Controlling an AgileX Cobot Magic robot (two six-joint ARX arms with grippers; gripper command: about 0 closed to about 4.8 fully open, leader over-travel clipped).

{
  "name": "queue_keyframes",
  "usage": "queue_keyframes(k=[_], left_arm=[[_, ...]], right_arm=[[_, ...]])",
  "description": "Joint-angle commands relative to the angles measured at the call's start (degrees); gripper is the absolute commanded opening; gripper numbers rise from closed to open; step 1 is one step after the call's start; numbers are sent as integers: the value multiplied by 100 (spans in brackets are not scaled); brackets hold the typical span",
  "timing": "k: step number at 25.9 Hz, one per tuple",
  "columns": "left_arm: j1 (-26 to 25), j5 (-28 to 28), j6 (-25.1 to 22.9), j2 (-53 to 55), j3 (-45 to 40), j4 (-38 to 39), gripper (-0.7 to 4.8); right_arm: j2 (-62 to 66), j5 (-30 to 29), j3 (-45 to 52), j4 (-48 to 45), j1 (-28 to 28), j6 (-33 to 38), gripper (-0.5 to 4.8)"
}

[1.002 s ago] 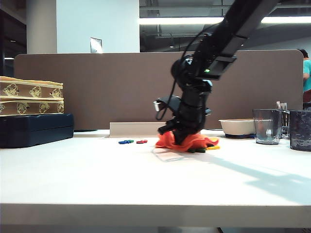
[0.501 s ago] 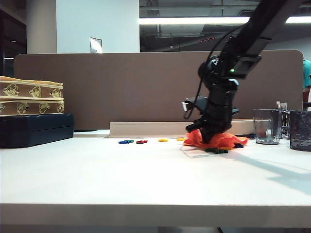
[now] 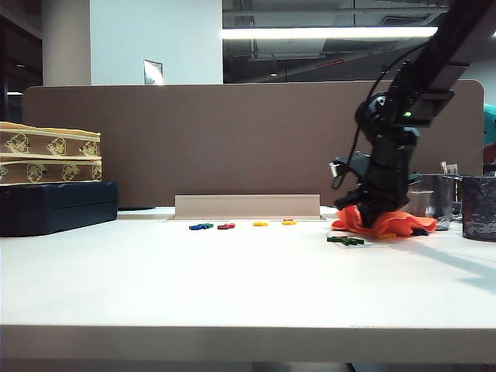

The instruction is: Use an orange cloth to wipe the letter magnets on the table away for a distance.

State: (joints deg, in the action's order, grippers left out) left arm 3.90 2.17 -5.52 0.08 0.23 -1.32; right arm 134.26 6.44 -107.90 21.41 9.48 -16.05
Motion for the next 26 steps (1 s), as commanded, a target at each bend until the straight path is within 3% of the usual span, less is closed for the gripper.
queue_keyframes(k=[1,10,18,21,26], left_arm=[[-13,-2,-4,2,7,-44,-6],[-13,-2,-2,2,7,-46,-6],[-13,-2,-2,2,7,-44,-6],[-13,0,-2,2,7,-46,-6],[-13,0,-2,2,7,-46,-6]], right_arm=[[70,66,63,361,-181,-9,83],[-446,-304,63,70,-348,4,80],[-852,-1058,63,-50,-247,295,80],[-949,-1606,61,-11,-109,297,80],[-1045,-3075,63,127,70,297,80]])
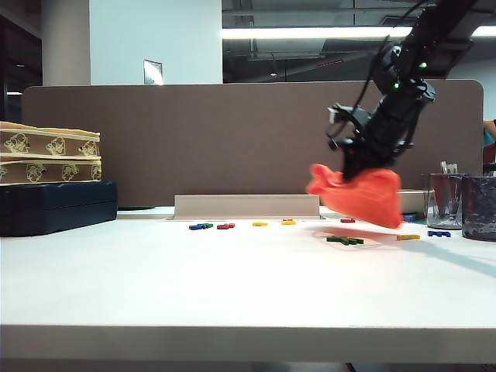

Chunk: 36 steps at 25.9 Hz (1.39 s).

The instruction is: Use an orange cloth to wipe the letter magnets on the table away for a distance.

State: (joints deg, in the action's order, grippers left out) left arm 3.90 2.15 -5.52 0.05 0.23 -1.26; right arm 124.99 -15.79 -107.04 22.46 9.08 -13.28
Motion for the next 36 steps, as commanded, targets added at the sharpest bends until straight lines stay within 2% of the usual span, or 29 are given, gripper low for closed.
queue_keyframes(k=[1,11,15,16,32,36], left_arm=[[-13,2,-2,4,7,-52,-6],[-11,2,-2,4,7,-55,-6],[-11,2,-2,4,7,-55,-6],[-13,2,-2,4,7,-55,-6],[-11,2,-2,4,7,-55,-6],[-11,4,0,4,7,-55,-6]], right_arm=[[-140,-992,-24,103,164,20,80],[-380,-1134,-24,1322,970,-439,48],[-415,-1126,-22,1666,1147,-678,-3],[-420,-1123,-22,1714,1185,-675,-2],[-433,-1062,293,2328,1222,-990,-2],[-431,-466,951,2149,1222,-1252,-2]])
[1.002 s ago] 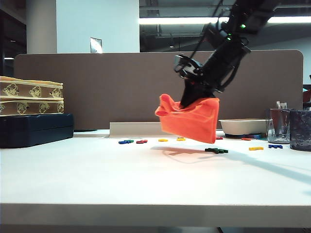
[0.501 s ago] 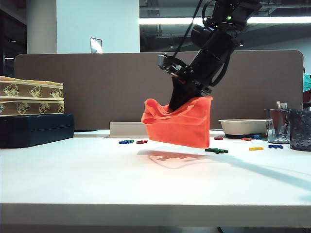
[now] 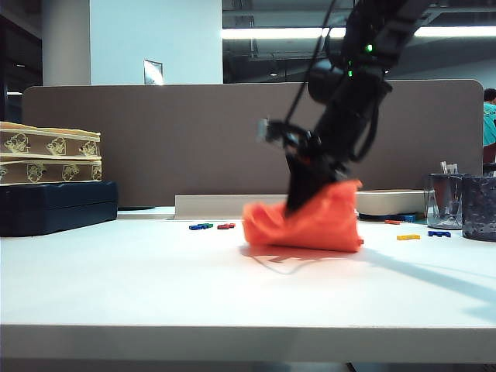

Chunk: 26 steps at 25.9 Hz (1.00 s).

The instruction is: Use an orange cloth to wipe the letter magnets on the table away for a distance.

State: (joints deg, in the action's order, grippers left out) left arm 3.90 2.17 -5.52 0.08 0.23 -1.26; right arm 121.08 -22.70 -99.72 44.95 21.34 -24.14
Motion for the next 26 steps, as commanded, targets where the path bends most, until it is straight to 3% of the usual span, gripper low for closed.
queue_keyframes(k=[1,5,10,17,26], left_arm=[[-11,0,0,2,7,-55,-6],[-11,0,0,2,7,-55,-6],[-11,2,0,2,7,-55,-6],[-11,0,0,2,7,-52,-6],[-11,0,0,2,7,-50,-6]], right_arm=[[-39,223,328,-160,-9,-190,-2],[-39,323,660,-444,-28,-192,-2],[24,988,817,-1005,-76,-205,-2],[229,1429,817,-1185,-293,-201,-2],[304,2055,820,-1329,-931,-133,-2]])
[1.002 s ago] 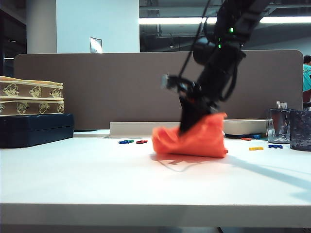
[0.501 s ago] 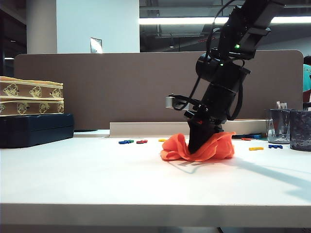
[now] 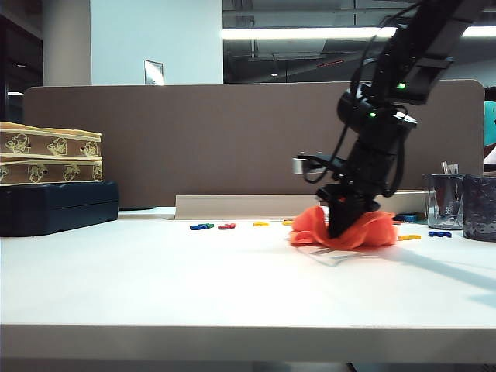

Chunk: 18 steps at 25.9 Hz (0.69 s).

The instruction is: Use an orange cloth to wipe the letter magnets on the table away for a distance.

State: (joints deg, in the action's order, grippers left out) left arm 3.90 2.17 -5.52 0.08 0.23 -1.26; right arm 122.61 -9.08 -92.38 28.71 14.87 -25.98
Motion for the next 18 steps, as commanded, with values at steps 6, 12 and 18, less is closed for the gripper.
queue_keyframes(k=[6,12,18], left_arm=[[-11,0,0,2,7,-52,-6],[-11,0,0,2,7,-50,-6],[-11,0,0,2,7,-50,-6]], right_arm=[[151,791,85,267,-879,262,-2],[149,699,85,160,-1615,708,-2],[140,7,4,-151,-1832,1003,-2]])
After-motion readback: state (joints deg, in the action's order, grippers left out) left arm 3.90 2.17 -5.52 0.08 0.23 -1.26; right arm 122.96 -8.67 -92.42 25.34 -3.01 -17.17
